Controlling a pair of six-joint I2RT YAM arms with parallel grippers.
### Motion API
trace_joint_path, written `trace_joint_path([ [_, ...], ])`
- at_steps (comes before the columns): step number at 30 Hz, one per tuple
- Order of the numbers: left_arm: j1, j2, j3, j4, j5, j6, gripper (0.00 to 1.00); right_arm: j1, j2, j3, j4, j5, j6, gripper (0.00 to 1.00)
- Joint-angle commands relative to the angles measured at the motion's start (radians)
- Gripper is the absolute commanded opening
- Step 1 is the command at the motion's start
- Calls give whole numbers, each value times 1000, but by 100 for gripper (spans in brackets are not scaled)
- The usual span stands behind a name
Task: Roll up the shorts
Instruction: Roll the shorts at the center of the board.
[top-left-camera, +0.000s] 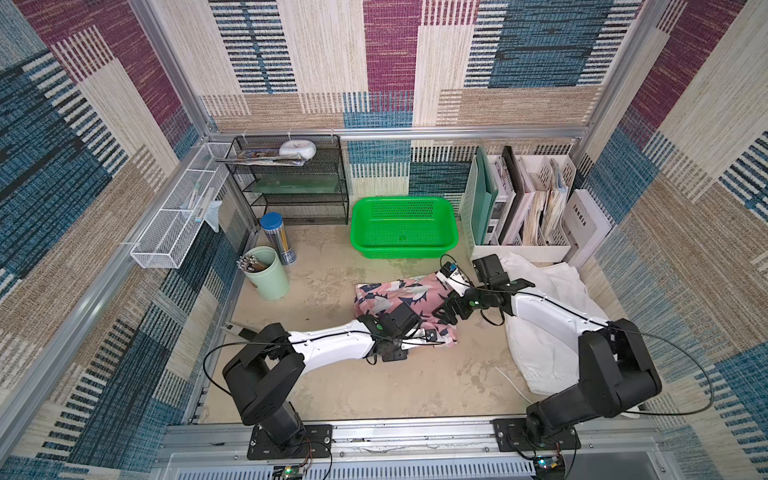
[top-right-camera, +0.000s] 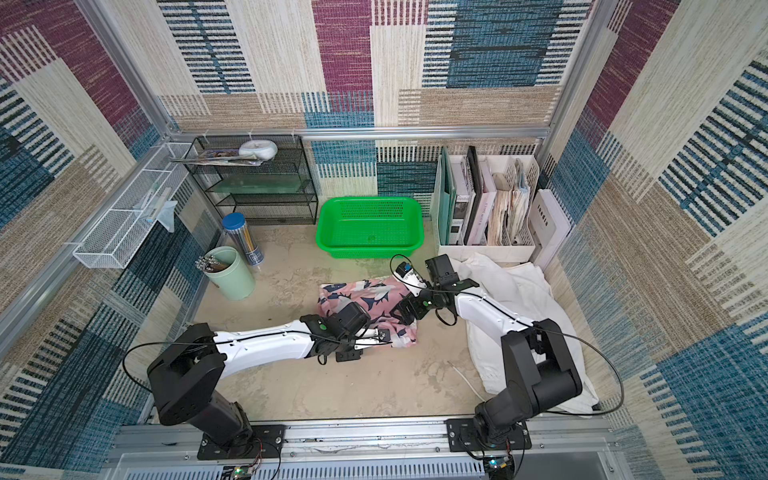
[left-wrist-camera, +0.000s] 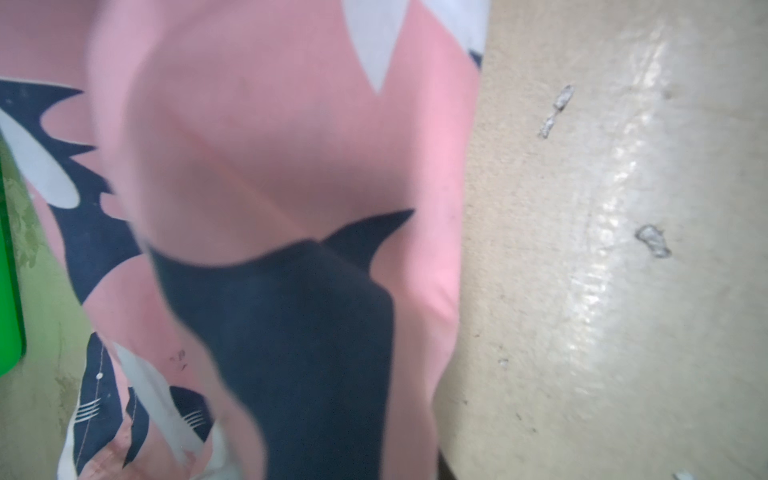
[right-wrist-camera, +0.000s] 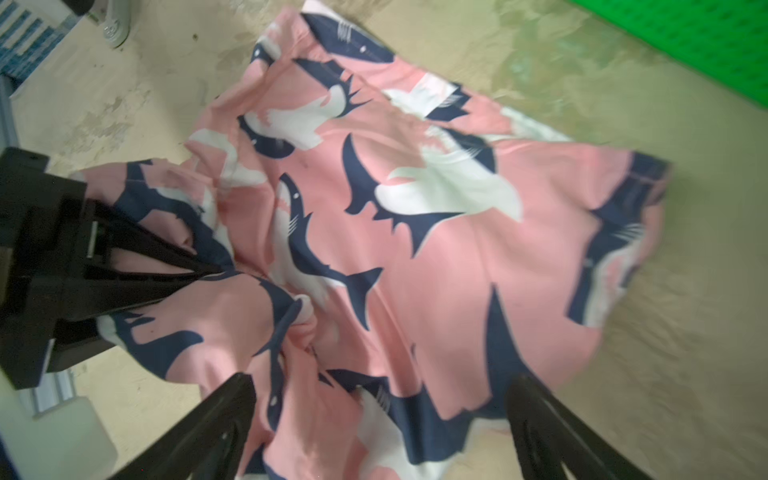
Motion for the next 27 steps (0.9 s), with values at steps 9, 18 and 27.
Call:
trace_joint_path([
  [9,59,-3,131,-262,297,-89,20,-53,-269,-177,219,27,1,99],
  [18,130,133,271,-460,524,-104,22,-11,-407,-206,192,-78,-133,99],
  [27,199,299,402,-588,676,-98,21,179,-443,-240,79,78,-339,95],
])
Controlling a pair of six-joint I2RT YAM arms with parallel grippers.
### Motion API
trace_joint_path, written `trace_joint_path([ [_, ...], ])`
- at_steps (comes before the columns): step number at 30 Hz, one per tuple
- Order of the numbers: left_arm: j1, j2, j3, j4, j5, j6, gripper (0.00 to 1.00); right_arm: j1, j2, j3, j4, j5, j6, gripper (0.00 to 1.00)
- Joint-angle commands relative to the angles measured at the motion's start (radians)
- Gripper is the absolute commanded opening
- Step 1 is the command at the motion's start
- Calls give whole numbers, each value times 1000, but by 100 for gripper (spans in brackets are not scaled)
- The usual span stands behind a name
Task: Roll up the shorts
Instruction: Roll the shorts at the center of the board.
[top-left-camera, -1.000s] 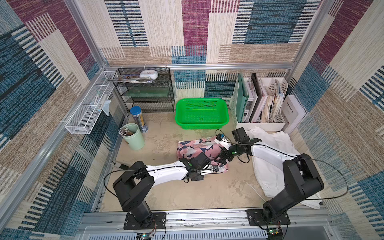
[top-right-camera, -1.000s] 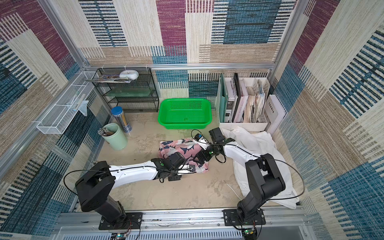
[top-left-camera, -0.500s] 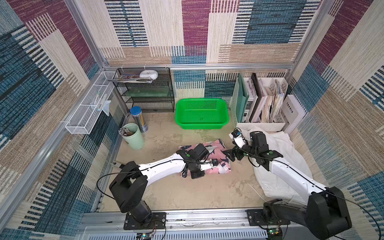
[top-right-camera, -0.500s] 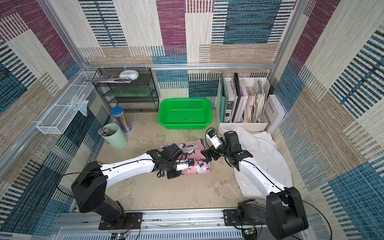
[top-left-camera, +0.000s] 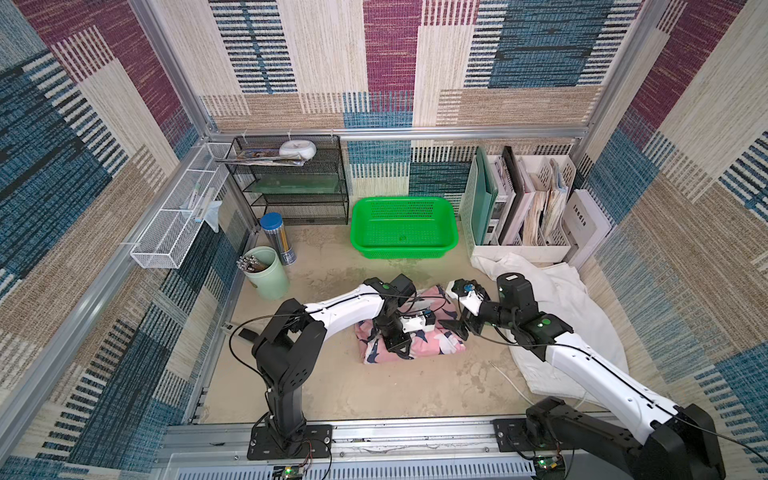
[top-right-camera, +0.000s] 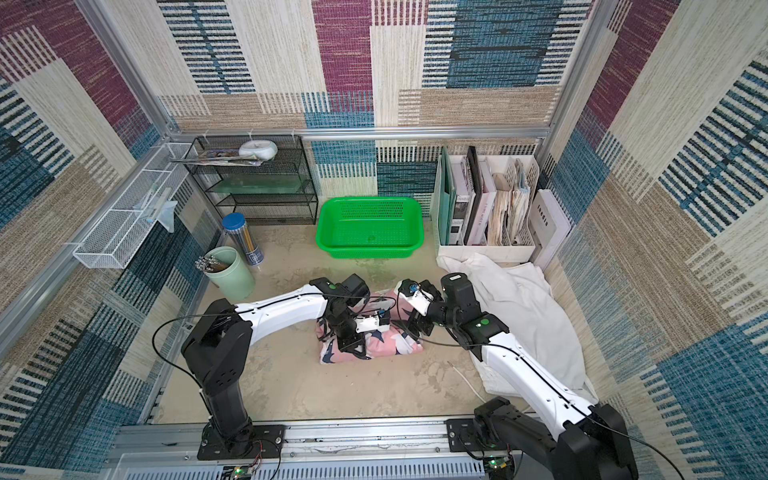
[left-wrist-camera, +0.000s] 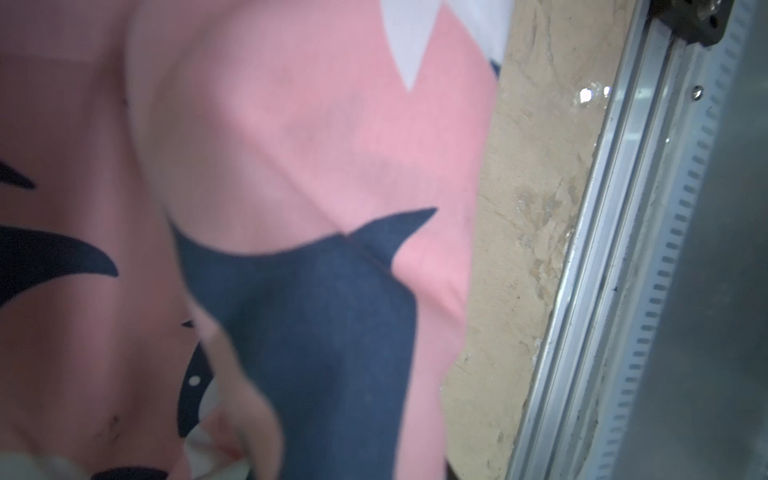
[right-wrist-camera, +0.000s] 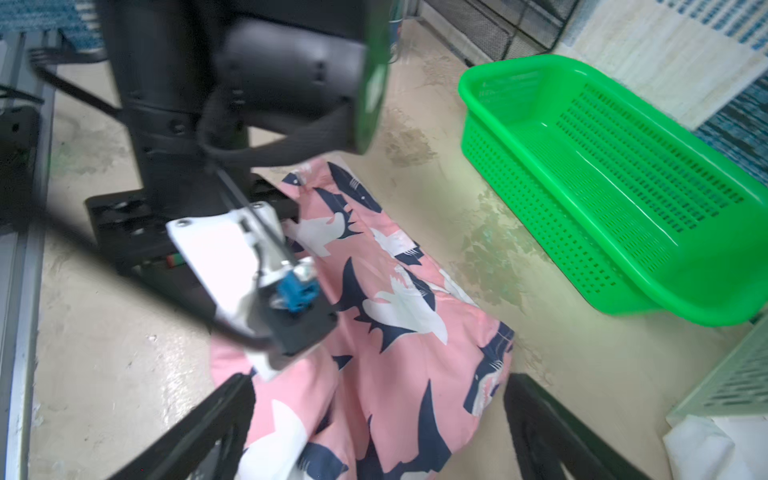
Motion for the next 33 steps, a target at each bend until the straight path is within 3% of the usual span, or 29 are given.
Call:
trace_joint_path([
  [1,26,59,43,-92,135,-2,21,76,-13,-20,-52,92,-114,94],
  [9,81,222,112,-170,148,9,22,294,-53,-112,-21,316,-215,91],
  [16,103,276,146,-194,145,15,22,424,31,-151,-18,504,-264,83],
  [19,106,282,152,-196,146,19,22,438,75,-155,-2,523,-270,79],
  [33,108,304,187,-216,121,24,25,440,253,-184,188,578,-356,81],
])
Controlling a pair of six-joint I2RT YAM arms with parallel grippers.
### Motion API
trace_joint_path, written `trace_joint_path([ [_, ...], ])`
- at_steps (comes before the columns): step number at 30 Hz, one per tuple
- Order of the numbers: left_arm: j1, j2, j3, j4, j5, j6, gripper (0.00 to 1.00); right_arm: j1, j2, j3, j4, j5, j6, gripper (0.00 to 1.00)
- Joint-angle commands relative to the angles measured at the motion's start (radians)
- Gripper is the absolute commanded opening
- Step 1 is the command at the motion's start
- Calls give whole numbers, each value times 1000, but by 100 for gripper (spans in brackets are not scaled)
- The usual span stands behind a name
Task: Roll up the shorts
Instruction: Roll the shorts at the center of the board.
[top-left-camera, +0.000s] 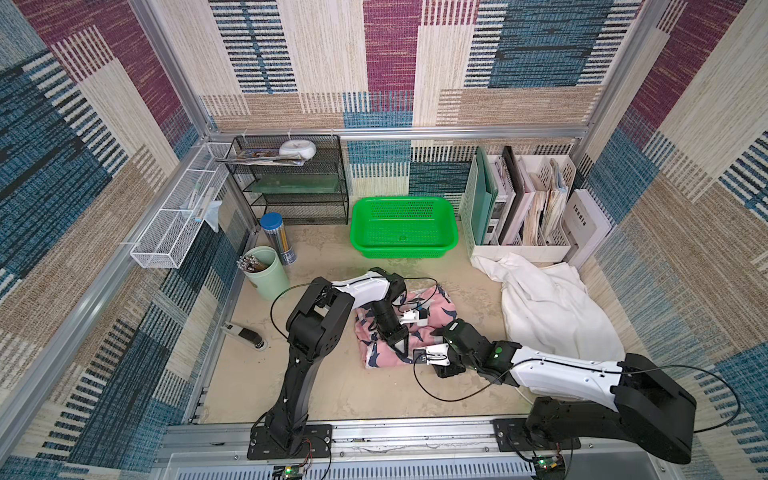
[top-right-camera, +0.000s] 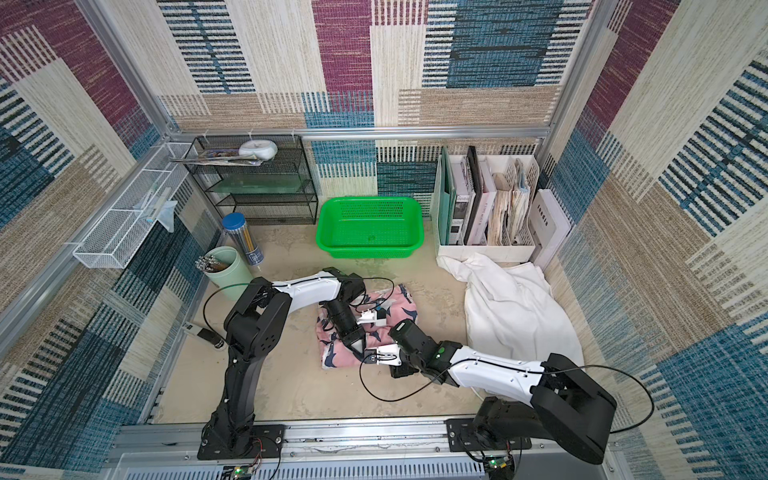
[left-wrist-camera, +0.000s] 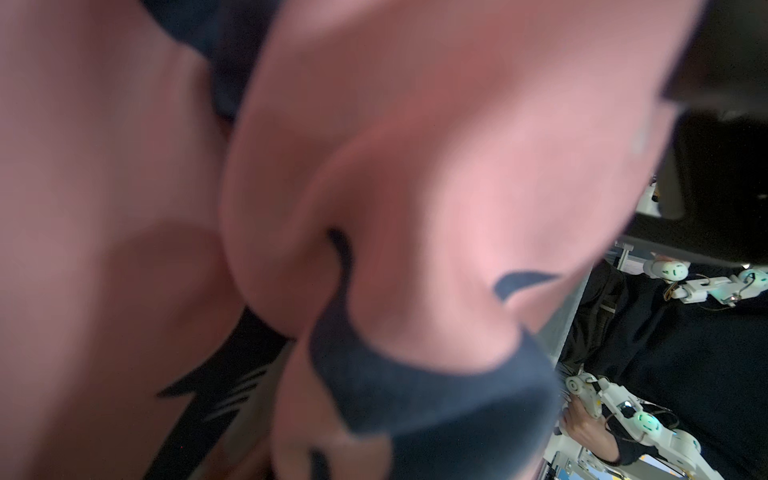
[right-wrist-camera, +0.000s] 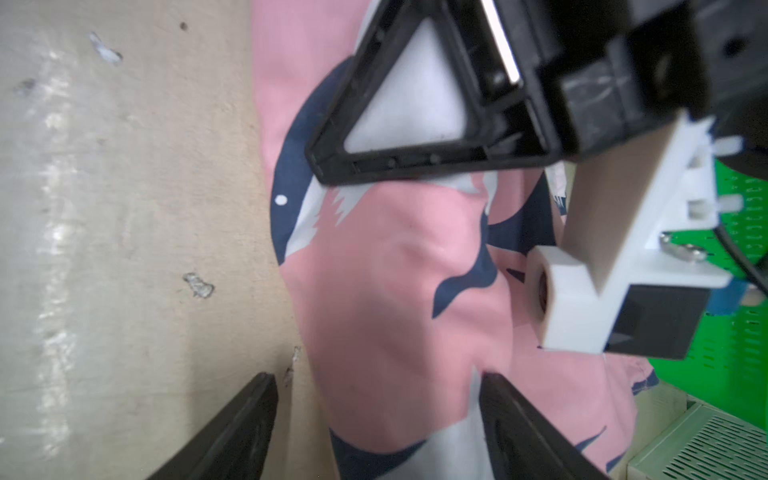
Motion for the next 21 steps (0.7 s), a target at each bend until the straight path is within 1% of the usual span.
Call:
trace_joint_path([
  [1,2,11,6,1,-90,8,26,1,44,2,56,18,-24,81],
  [4,2,8,7,2,-91,4,30,0,84,0,70,12,-13,78],
  [9,1,2,5,2,-83,8,32,-1,135,5,76,-1,4,67],
  [11,2,5,6,2,-82,8,32,-5,164,20,69,0,11,60],
  [15,1,4,5,2,-84,7,33,-14,215,40,53,-22,16,50],
  [19,1,-7,4,2,-98,5,33,-32,241,71,-1,-66,22,24],
  [20,1,-12,3,2,-99,5,34,-38,244,79,-17,-78,22,16],
  [21,1,-18,3,3,-130,4,37,-43,246,87,-30,-89,25,10],
])
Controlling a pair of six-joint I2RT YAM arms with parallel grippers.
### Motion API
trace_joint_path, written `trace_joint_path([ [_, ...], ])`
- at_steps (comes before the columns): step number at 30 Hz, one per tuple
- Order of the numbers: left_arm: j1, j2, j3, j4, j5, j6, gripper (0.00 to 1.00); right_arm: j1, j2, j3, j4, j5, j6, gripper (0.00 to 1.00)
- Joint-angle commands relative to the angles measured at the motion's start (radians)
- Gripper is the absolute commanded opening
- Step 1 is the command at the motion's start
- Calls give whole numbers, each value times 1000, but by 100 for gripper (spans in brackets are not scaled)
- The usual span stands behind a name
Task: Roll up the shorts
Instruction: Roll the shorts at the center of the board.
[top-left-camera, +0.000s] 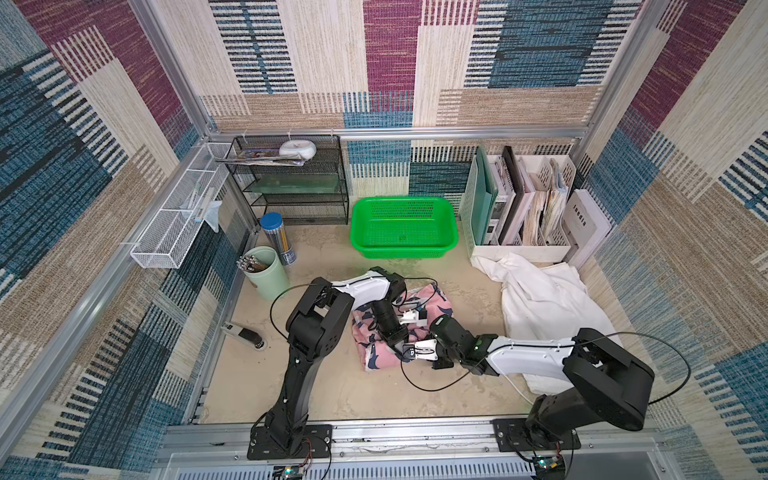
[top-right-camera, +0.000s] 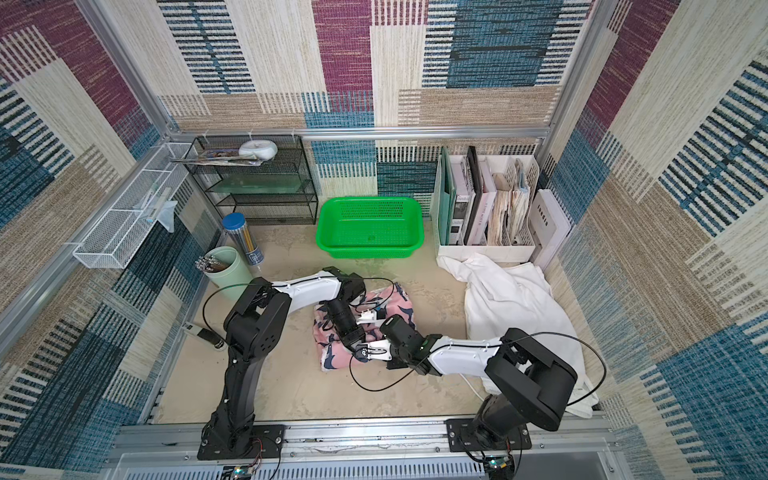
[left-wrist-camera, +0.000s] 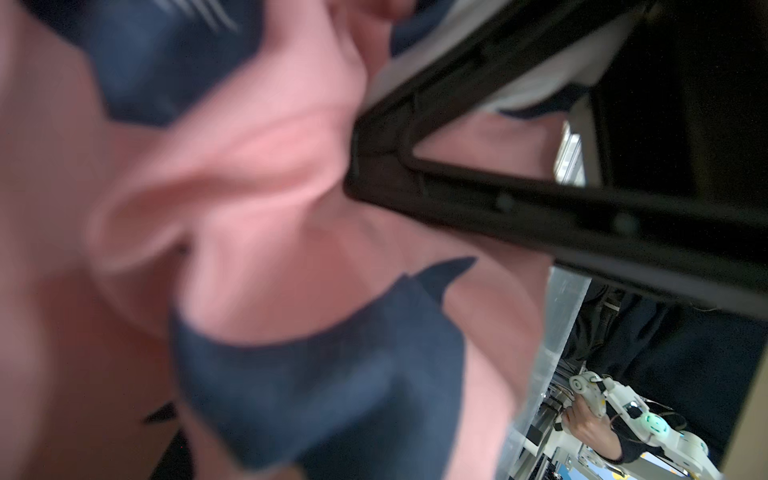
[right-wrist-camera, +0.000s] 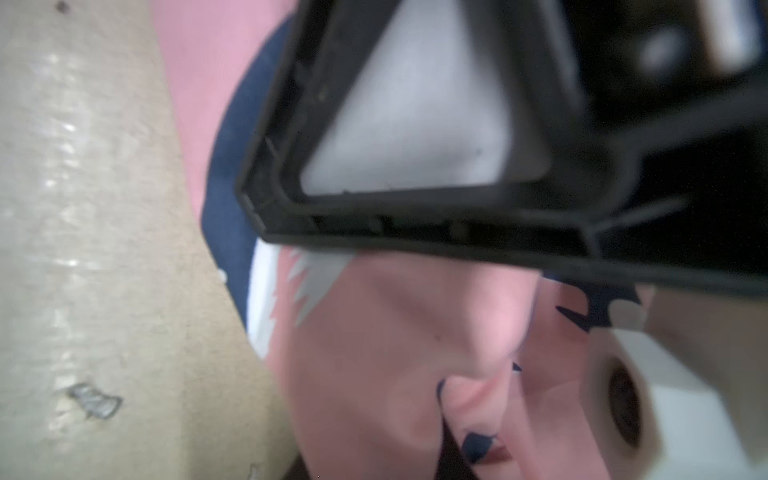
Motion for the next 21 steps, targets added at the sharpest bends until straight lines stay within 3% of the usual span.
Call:
trace_joint_path([
  [1,2,-19,-5,22,-124,0,42,-13,13,18,-142,-53,13,4],
  [2,2,-34,-11,33,-143,-9,48,-17,12,24,-156,-61,17,0],
  [7,12,-155,-79,118,-202,-47,64,-29,-3,35,-188,-77,38,0],
  [14,54,-335,-159,168,-289,-102,67,-47,-13,72,-261,-120,57,0],
  [21,101,-582,-265,287,-470,-186,68,-97,39,212,-468,-307,99,0],
])
